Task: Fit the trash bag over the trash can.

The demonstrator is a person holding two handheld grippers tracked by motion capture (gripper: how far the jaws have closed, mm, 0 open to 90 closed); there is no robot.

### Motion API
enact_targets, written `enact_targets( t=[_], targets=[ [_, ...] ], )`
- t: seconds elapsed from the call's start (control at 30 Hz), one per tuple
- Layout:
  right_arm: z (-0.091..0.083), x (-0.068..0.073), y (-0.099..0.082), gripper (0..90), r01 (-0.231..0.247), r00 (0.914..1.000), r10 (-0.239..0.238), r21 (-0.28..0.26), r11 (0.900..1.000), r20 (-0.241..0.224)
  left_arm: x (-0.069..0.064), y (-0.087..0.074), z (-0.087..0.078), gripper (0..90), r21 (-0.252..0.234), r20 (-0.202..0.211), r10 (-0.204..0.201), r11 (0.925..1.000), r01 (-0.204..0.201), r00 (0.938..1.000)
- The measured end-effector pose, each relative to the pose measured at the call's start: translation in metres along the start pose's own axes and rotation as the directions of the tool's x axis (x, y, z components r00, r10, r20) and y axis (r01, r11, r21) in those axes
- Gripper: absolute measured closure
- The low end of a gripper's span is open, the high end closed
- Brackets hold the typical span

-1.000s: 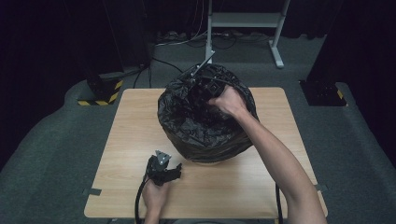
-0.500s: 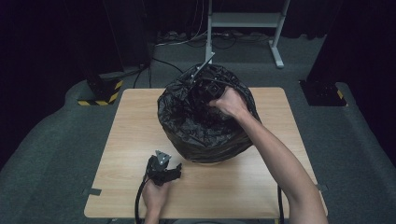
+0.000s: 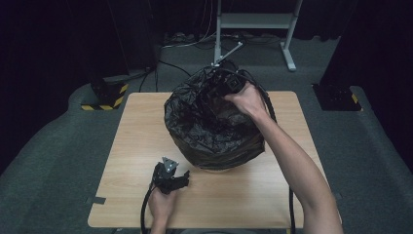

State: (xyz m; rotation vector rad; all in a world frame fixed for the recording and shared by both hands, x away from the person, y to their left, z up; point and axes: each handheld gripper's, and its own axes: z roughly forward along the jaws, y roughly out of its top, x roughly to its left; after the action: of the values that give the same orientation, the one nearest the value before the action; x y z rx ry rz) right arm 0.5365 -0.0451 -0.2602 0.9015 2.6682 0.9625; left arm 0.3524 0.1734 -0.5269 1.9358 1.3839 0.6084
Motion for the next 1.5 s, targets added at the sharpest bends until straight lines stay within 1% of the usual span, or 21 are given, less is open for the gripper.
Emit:
enact_targets(
  t=[0.07,0.17,0.2,0.27,0.33,0.47,0.53,0.73,0.8,0.9,0.97,1.1,1.2,1.37,1.43,1.5],
  targets=[
    [-0.002,-0.004,0.0,72.1,-0.013,0.9997,0.013,-0.021,0.9997,0.021,0.0,0.0,0.0,24.0,0.0,0.002,0.001,1.0,-0.001,1.0],
    [-0.002,-0.012,0.0,72.3,-0.027,0.9979,0.029,-0.037,0.9989,0.059,0.0,0.0,0.0,24.0,-0.001,0.003,0.006,1.0,-0.006,1.0],
    [-0.001,-0.014,0.001,72.3,-0.041,0.997,0.044,-0.044,0.9982,0.064,0.0,0.0,0.0,24.0,0.0,0.003,0.005,1.0,-0.005,1.0],
    [0.001,-0.019,0.001,72.3,-0.038,0.9948,0.043,-0.046,0.9982,0.092,0.0,0.0,0.0,24.0,0.0,0.004,0.007,1.0,-0.007,1.0],
    [0.002,-0.022,0.002,72.2,-0.047,0.9927,0.052,-0.05,0.9977,0.109,0.0,0.0,0.0,24.0,0.0,0.004,0.007,1.0,-0.007,1.0],
    [0.004,-0.028,0.003,71.3,-0.063,0.9903,0.067,-0.042,0.9971,0.122,0.0,0.0,0.0,24.0,0.0,0.004,0.006,1.0,-0.006,1.0],
    [0.007,-0.03,0.003,70.8,-0.067,0.9875,0.071,-0.03,0.9973,0.141,0.0,0.0,0.0,24.0,0.0,0.004,0.006,1.0,-0.006,1.0],
    [0.014,-0.039,-0.001,69.8,-0.1,0.9831,0.099,-0.006,0.995,0.154,-0.001,0.0,0.0,23.9,0.0,0.003,0.006,1.0,-0.006,1.0],
    [0.017,-0.041,-0.002,69.2,-0.11,0.9819,0.107,0.009,0.9939,0.156,-0.001,0.0,0.0,23.9,0.0,0.005,0.009,1.0,-0.009,0.9999],
    [0.021,-0.043,-0.003,69.3,-0.125,0.9809,0.121,0.021,0.9919,0.153,-0.001,0.0,0.0,24.0,0.002,0.011,0.012,0.9999,-0.012,0.9999],
    [0.025,-0.043,-0.004,69.3,-0.125,0.9809,0.116,0.052,0.9908,0.156,-0.001,0.0,0.0,24.0,0.002,0.011,0.012,0.9999,-0.012,0.9999],
    [0.031,-0.041,-0.004,69.4,-0.128,0.98,0.115,0.073,0.9891,0.163,-0.001,0.0,-0.001,24.0,0.002,0.011,0.013,0.9999,-0.013,0.9999],
    [0.034,-0.041,-0.004,69.4,-0.126,0.9796,0.108,0.1,0.9869,0.169,-0.001,0.0,-0.001,24.0,0.002,0.011,0.014,0.9999,-0.014,0.9998],
    [0.036,-0.04,-0.004,68.9,-0.129,0.9796,0.109,0.111,0.9855,0.169,-0.001,0.0,-0.001,23.9,0.002,0.012,0.015,0.9999,-0.015,0.9998],
    [0.035,-0.04,-0.004,68.5,-0.133,0.9795,0.115,0.104,0.9856,0.165,-0.001,0.0,-0.001,23.9,0.002,0.012,0.014,0.9999,-0.015,0.9998],
    [0.033,-0.04,-0.004,68.2,-0.126,0.9818,0.111,0.092,0.9877,0.154,-0.001,0.0,-0.001,23.9,0.002,0.012,0.014,0.9999,-0.014,0.9998]
  ],
)
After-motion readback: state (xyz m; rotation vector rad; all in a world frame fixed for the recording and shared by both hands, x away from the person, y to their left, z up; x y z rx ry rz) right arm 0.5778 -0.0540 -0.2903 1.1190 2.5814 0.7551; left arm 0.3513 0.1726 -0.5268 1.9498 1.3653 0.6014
